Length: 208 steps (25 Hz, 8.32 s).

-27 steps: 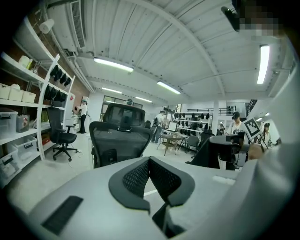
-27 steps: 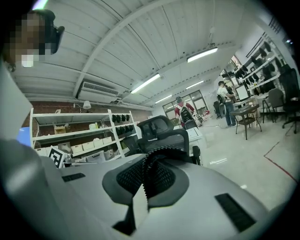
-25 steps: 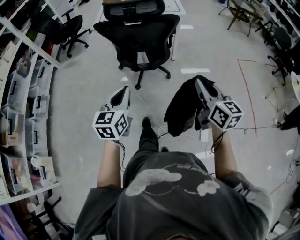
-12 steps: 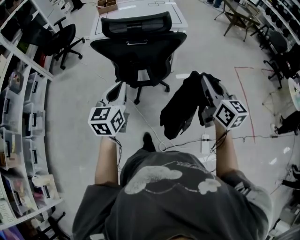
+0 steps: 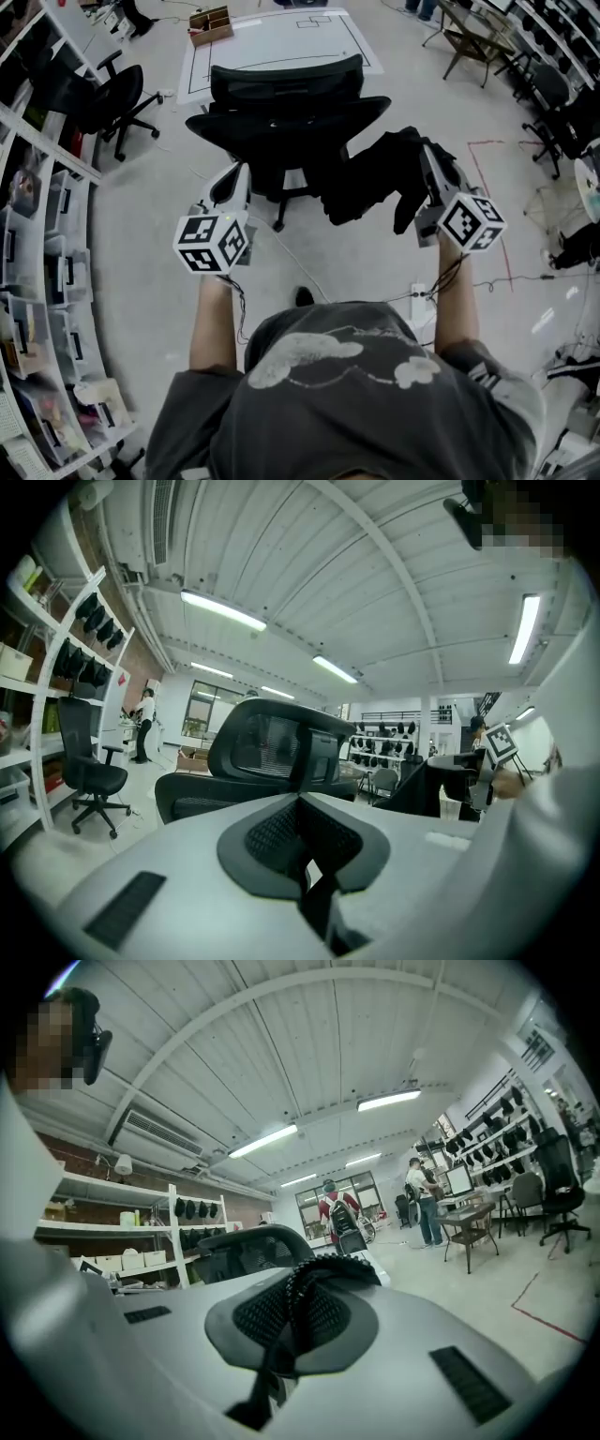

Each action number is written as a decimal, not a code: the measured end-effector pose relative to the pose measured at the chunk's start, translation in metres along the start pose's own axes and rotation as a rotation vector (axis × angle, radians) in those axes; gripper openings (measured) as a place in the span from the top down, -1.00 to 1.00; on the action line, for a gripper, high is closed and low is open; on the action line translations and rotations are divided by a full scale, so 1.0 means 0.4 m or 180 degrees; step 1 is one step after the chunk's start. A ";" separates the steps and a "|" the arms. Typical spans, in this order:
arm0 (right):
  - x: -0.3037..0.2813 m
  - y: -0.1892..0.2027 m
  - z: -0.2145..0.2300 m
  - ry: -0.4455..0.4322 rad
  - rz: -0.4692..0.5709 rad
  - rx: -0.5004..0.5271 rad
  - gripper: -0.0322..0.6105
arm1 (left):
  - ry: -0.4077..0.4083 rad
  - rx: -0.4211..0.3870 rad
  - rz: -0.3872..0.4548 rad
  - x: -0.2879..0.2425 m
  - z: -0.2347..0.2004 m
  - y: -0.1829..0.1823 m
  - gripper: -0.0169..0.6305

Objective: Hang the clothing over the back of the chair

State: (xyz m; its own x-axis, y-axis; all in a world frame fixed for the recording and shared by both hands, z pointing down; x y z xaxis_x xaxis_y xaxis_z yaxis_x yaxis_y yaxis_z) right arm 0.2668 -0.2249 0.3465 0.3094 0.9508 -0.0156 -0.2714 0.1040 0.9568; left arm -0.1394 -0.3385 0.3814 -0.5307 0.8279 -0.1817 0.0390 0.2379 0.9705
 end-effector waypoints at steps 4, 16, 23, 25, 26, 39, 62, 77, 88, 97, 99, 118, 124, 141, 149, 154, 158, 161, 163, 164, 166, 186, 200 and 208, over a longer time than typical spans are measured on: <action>-0.046 -0.030 0.017 0.0114 0.0070 0.0048 0.90 | 0.0023 0.0005 0.0025 -0.058 -0.044 -0.031 0.94; -0.151 -0.058 0.199 0.0380 -0.0085 0.0070 0.90 | -0.0365 0.0004 0.0016 -0.186 -0.118 -0.074 0.94; -0.227 -0.109 0.341 0.0313 -0.0071 0.0066 0.90 | -0.0631 -0.0023 0.0004 -0.256 -0.100 -0.098 0.94; -0.252 -0.125 0.385 0.0263 -0.0061 0.0075 0.90 | -0.0715 -0.0013 -0.0004 -0.274 -0.089 -0.092 0.94; -0.267 -0.133 0.405 0.0234 -0.0061 0.0086 0.90 | -0.0763 -0.0008 -0.0006 -0.281 -0.086 -0.089 0.94; -0.671 -0.325 0.376 -0.0758 -0.0076 0.0709 0.90 | -0.1406 0.0051 0.0187 -0.279 -0.138 -0.139 0.94; -0.934 -0.406 0.006 -0.1964 -0.0093 0.0941 0.90 | -0.1470 0.0123 0.0419 -0.235 -0.245 -0.182 0.94; -0.817 -0.413 -0.252 -0.2568 0.0170 0.0931 0.90 | -0.1180 0.0019 0.0540 -0.149 -0.237 -0.200 0.95; -0.618 -0.324 -0.355 -0.2226 0.0145 0.0993 0.90 | -0.0802 -0.0013 0.0541 -0.015 -0.209 -0.160 0.94; -0.414 -0.223 -0.382 -0.1843 0.0082 0.1046 0.90 | -0.0352 0.0107 0.0490 0.035 -0.170 -0.125 0.94; -0.388 -0.208 -0.393 -0.1831 0.0029 0.1099 0.90 | -0.0287 0.0119 0.0479 0.034 -0.153 -0.121 0.94; -0.269 -0.101 -0.449 -0.1956 -0.0243 0.1529 0.90 | -0.0147 0.0109 0.0391 0.047 -0.015 -0.092 0.95; -0.189 -0.090 -0.499 -0.2101 -0.0364 0.1602 0.90 | -0.0321 0.0092 0.0381 0.107 0.066 -0.077 0.94; 0.051 0.039 -0.504 -0.2368 -0.0444 0.1621 0.91 | -0.0771 0.0090 0.0288 0.338 0.257 0.036 0.94; 0.130 0.089 -0.504 -0.2302 -0.0485 0.1628 0.90 | -0.0848 0.0103 0.0231 0.397 0.308 0.072 0.94; 0.138 0.098 -0.466 -0.2005 -0.0452 0.1586 0.90 | -0.0832 0.0077 0.0218 0.403 0.324 0.073 0.95; 0.151 0.122 -0.457 -0.1885 -0.0493 0.1629 0.71 | -0.0811 0.0085 0.0196 0.407 0.332 0.083 0.94; 0.157 0.139 -0.443 -0.1705 -0.0545 0.1513 0.58 | -0.0781 0.0087 0.0180 0.412 0.337 0.090 0.94; 0.156 0.146 -0.430 -0.1593 -0.0514 0.1542 0.44 | -0.0771 0.0075 0.0176 0.418 0.341 0.093 0.94; 0.157 0.150 -0.423 -0.1530 -0.0501 0.1563 0.35 | -0.0767 0.0072 0.0176 0.420 0.343 0.095 0.95; 0.163 0.156 -0.409 -0.1351 -0.0484 0.1584 0.19 | -0.0755 0.0068 0.0178 0.423 0.350 0.099 0.94; 0.342 0.182 -0.290 -0.0984 -0.0489 0.1069 0.57 | -0.0693 0.0034 0.0110 0.508 0.464 0.148 0.94; 0.470 0.201 -0.239 -0.0887 -0.0437 0.0762 0.93 | -0.0690 0.0069 -0.0011 0.590 0.524 0.213 0.94; 0.491 0.228 -0.241 -0.0973 -0.0613 0.0802 0.93 | -0.0649 0.0119 -0.0044 0.598 0.545 0.243 0.94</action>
State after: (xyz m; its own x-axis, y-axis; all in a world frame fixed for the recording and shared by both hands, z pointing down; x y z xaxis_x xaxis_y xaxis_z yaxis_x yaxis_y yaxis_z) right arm 0.2149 -0.0005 0.4028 0.5982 0.7871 -0.1503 0.0367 0.1604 0.9864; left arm -0.0779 -0.0068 0.3975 -0.3493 0.9091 -0.2268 0.0662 0.2654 0.9619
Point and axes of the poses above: the fingertips, and each gripper's own axes: x backward along the fingers, z to its right, y out of its underside, the point moved 10 cm from there along x, backward along the fingers, and after that the axes turned 11 degrees about -y, right-handed, at the moved point
